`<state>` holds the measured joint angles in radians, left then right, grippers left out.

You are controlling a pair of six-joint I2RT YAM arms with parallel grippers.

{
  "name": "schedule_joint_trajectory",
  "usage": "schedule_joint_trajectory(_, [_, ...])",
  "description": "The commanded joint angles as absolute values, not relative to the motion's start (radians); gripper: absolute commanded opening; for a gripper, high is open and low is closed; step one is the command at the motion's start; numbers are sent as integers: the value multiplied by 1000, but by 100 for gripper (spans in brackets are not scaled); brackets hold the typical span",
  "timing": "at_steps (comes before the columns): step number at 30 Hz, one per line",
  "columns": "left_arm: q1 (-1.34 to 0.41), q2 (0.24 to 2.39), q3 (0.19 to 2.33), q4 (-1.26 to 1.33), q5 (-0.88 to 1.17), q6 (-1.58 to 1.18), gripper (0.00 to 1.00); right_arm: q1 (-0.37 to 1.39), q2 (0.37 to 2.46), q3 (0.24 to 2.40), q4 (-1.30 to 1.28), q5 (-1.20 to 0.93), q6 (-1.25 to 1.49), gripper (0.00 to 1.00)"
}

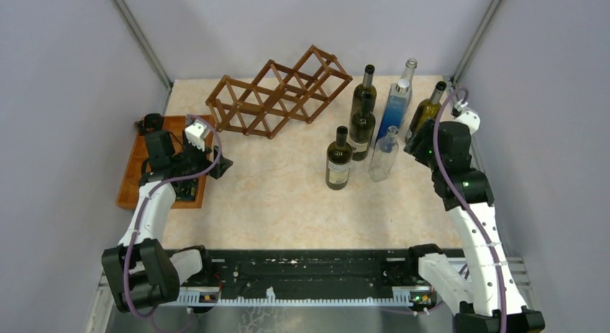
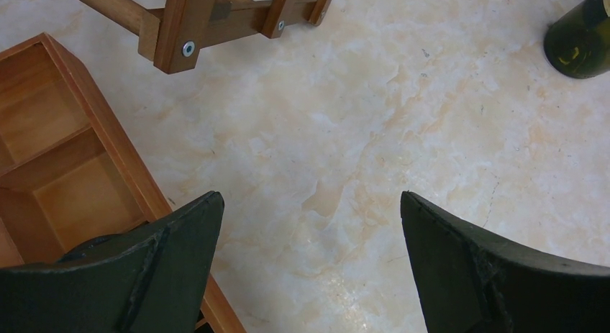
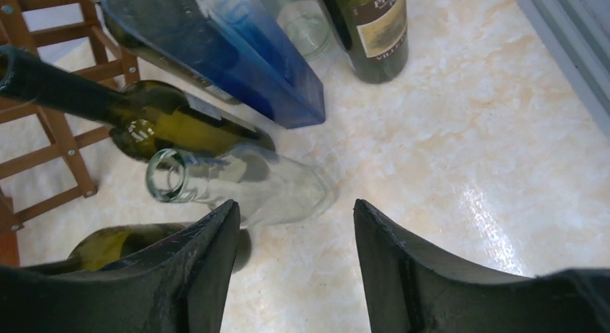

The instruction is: Take the wine bottle off the wine rack

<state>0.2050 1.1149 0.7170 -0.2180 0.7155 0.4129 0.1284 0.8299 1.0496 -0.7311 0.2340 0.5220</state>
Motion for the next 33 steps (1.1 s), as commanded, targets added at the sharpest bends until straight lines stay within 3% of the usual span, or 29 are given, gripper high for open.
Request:
schedule_joint_trajectory(1, [213, 1134, 701, -177, 763, 396, 99, 99, 856, 973, -592, 315, 549, 57])
schedule_joint_trajectory(3, [212, 1143, 698, -160, 773, 387, 99, 94, 872, 906, -520, 361, 547, 63])
schedule_joint_trajectory(6, [212, 1171, 692, -140, 804, 382, 99, 82, 910, 824, -433, 437, 551, 90])
schedule_joint_trajectory(8, [211, 1194, 676, -110, 820, 380, 99, 78, 920, 774, -367, 488, 539, 98])
schedule_joint_trajectory(16, [212, 1277, 627, 39, 803, 355, 99, 56, 931, 618, -113, 604, 470, 99])
schedule_joint_trajectory(22, [212, 1328, 584, 181, 793, 304, 99, -53, 985, 515, 6, 527, 526, 99])
schedule_joint_trajectory(33, [211, 1428, 433, 589, 723, 164, 99, -57, 1071, 349, 387, 500, 342, 99])
